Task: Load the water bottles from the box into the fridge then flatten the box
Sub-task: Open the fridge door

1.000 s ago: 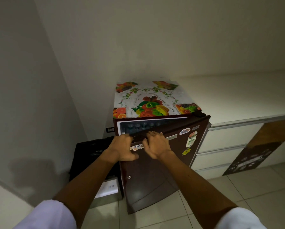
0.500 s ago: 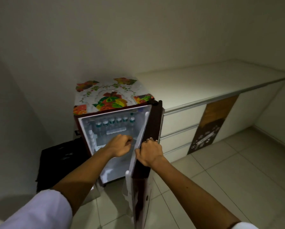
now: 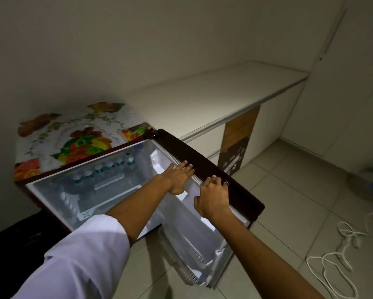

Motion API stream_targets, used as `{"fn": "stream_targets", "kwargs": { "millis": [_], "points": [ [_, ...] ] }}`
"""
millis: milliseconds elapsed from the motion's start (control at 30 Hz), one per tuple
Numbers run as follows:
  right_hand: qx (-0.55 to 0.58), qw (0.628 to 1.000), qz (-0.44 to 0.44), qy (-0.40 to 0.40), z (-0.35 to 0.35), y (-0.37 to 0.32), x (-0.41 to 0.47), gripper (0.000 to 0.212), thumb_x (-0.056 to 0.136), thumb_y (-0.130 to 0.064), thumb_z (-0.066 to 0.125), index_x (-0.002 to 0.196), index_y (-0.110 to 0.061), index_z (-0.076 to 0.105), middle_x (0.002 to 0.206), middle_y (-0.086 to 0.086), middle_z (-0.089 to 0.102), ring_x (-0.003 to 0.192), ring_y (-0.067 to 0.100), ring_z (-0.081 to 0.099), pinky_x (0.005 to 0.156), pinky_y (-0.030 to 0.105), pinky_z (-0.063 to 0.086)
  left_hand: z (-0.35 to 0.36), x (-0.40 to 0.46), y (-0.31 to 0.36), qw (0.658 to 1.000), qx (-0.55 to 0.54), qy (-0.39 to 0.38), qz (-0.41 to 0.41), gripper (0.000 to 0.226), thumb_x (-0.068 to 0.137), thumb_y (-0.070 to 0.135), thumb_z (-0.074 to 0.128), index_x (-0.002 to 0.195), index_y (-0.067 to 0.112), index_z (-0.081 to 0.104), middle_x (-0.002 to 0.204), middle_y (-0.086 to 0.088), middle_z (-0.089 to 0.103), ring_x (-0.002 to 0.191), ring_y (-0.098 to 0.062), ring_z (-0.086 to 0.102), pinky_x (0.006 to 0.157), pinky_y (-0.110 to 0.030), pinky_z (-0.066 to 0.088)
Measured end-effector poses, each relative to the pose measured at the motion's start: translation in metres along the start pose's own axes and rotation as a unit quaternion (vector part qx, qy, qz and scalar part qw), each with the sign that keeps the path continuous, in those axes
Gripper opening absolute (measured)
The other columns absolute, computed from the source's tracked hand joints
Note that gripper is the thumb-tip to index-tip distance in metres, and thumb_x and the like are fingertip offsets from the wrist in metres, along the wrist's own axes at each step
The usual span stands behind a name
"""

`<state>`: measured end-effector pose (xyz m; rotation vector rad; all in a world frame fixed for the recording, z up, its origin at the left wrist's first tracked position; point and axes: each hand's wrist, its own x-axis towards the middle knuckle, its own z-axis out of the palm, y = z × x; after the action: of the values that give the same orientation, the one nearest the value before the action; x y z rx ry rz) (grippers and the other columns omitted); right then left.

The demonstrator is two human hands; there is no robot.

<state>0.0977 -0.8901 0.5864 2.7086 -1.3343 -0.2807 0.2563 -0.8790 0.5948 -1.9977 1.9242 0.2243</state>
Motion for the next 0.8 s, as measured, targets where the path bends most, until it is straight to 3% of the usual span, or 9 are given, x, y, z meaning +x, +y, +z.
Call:
{"fn": "stream_targets", "kwargs": {
  "millis": [67, 133, 333, 500, 600, 700, 800],
  "points": [
    [0.029, 0.999, 0.017, -0.001, 0.012, 0.021, 0.012, 0.079, 0.098, -0.048, 0.036, 0.153, 0.001, 0.009, 0.16, 0.022, 0.013, 0.148, 0.038, 0.013, 0.119, 0.052, 0.019, -0.002, 0.017, 0.003, 1.0, 0.015, -0.001, 0.013, 0.079, 0.093, 0.012, 0.046, 0.155, 0.014, -0.004, 0.162, -0.007, -0.013, 0.148, -0.024, -0.015, 0.121, -0.05, 0.001],
    [0.051, 0.998, 0.022, 0.002, 0.023, 0.04, 0.026, 0.083, 0.097, -0.05, 0.036, 0.155, -0.001, 0.0, 0.163, 0.019, 0.001, 0.15, 0.035, 0.002, 0.121, 0.052, 0.011, -0.006, 0.032, 0.007, 1.0, 0.013, 0.007, 0.019, 0.08, 0.093, 0.013, 0.046, 0.154, 0.013, -0.005, 0.162, -0.007, -0.014, 0.149, -0.024, -0.014, 0.12, -0.05, 0.0],
    [0.067, 0.997, 0.025, -0.015, 0.03, 0.081, 0.075, 0.087, 0.095, -0.056, 0.034, 0.155, -0.006, -0.003, 0.163, 0.014, -0.008, 0.151, 0.03, -0.008, 0.122, 0.049, 0.002, -0.027, 0.069, 0.008, 0.997, -0.06, -0.017, 0.041, 0.079, 0.095, 0.014, 0.046, 0.154, 0.011, -0.005, 0.161, -0.008, -0.015, 0.149, -0.024, -0.013, 0.121, -0.047, 0.0],
    [0.084, 0.996, 0.041, -0.014, 0.033, 0.094, 0.103, 0.091, 0.093, -0.062, 0.036, 0.156, -0.008, -0.001, 0.164, 0.012, -0.006, 0.151, 0.028, -0.006, 0.121, 0.049, 0.001, -0.019, 0.078, -0.012, 0.99, -0.126, -0.027, 0.056, 0.083, 0.093, 0.017, 0.051, 0.154, 0.013, -0.006, 0.161, -0.006, -0.017, 0.148, -0.023, -0.017, 0.121, -0.046, -0.002],
    [0.099, 0.992, 0.06, 0.056, 0.041, 0.076, 0.107, 0.091, 0.088, -0.063, 0.031, 0.156, -0.007, 0.006, 0.164, 0.014, -0.001, 0.151, 0.029, -0.003, 0.12, 0.049, -0.001, -0.002, 0.077, -0.035, 0.987, -0.152, -0.001, 0.044, 0.086, 0.094, 0.024, 0.055, 0.155, 0.02, -0.006, 0.161, -0.005, -0.018, 0.148, -0.024, -0.017, 0.12, -0.048, -0.002],
    [0.116, 0.983, 0.005, 0.14, 0.052, 0.028, 0.105, 0.085, 0.084, -0.05, 0.043, 0.152, -0.002, 0.024, 0.16, 0.019, 0.015, 0.149, 0.033, 0.014, 0.12, 0.053, 0.014, 0.02, 0.073, -0.063, 0.983, -0.181, 0.017, 0.014, 0.086, 0.095, 0.027, 0.054, 0.154, 0.022, -0.007, 0.161, -0.004, -0.019, 0.148, -0.024, -0.017, 0.119, -0.048, -0.002],
    [0.134, 0.979, -0.069, 0.139, 0.064, -0.036, 0.11, 0.081, 0.079, -0.044, 0.055, 0.146, -0.001, 0.039, 0.155, 0.02, 0.031, 0.145, 0.034, 0.029, 0.115, 0.056, 0.027, 0.045, 0.061, -0.092, 0.975, -0.22, 0.023, -0.023, 0.086, 0.095, 0.025, 0.053, 0.154, 0.018, -0.009, 0.161, -0.003, -0.018, 0.149, -0.021, -0.015, 0.121, -0.046, 0.0]
  ]
}}
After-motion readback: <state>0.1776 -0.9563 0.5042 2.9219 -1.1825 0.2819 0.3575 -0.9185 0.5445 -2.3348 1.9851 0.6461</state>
